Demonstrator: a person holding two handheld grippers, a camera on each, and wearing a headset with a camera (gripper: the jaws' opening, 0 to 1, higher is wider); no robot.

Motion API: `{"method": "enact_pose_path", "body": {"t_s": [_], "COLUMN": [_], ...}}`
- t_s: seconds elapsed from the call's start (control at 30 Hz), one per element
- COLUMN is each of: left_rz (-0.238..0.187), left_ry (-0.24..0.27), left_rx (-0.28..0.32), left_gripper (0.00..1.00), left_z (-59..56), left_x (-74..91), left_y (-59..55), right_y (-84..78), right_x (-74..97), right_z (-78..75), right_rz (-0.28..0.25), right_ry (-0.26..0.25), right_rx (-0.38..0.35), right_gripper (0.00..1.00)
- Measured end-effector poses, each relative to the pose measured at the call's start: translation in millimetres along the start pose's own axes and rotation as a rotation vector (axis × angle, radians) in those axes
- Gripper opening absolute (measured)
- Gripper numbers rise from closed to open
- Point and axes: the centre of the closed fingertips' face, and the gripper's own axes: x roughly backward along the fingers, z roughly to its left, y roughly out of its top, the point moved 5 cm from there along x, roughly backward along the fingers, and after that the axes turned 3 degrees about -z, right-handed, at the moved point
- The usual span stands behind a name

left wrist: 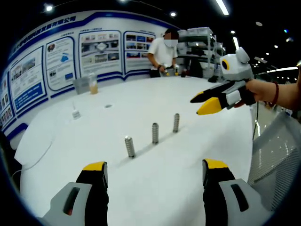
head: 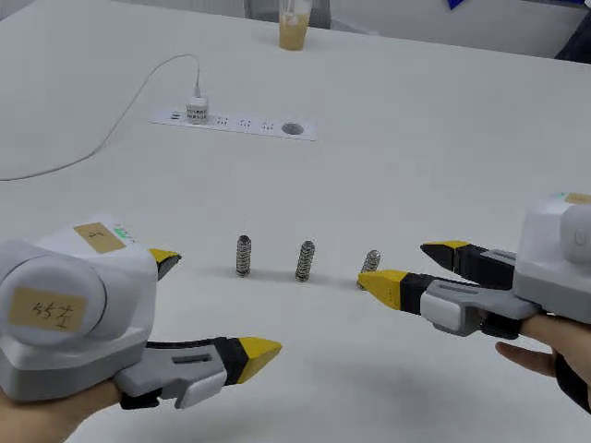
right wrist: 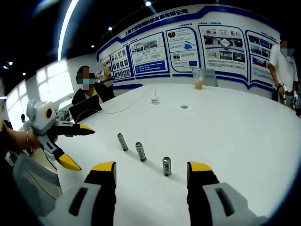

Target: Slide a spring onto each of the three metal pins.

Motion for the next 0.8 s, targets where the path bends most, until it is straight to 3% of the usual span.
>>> {"method": "enact_pose_path", "body": {"t_s": [0.4, 0.8], "left_rz": [0.012, 0.030], "left_ry": [0.010, 0.031], "left_rx": [0.011, 0.003], "left_gripper": [0.85, 0.88], "left_z": [-1.6, -0.4], "left_x": [14.2, 29.1], "left_y": [-1.2, -7.2], "right_y": [-12.0, -29.8], "right_x": [20.8, 38.4], "right_z": [8.6, 22.2], "right_rz": [0.002, 0.037], "right_ry": [0.018, 0.032], "right_rx": [-0.032, 0.018], "right_gripper": [0.69, 0.72]}}
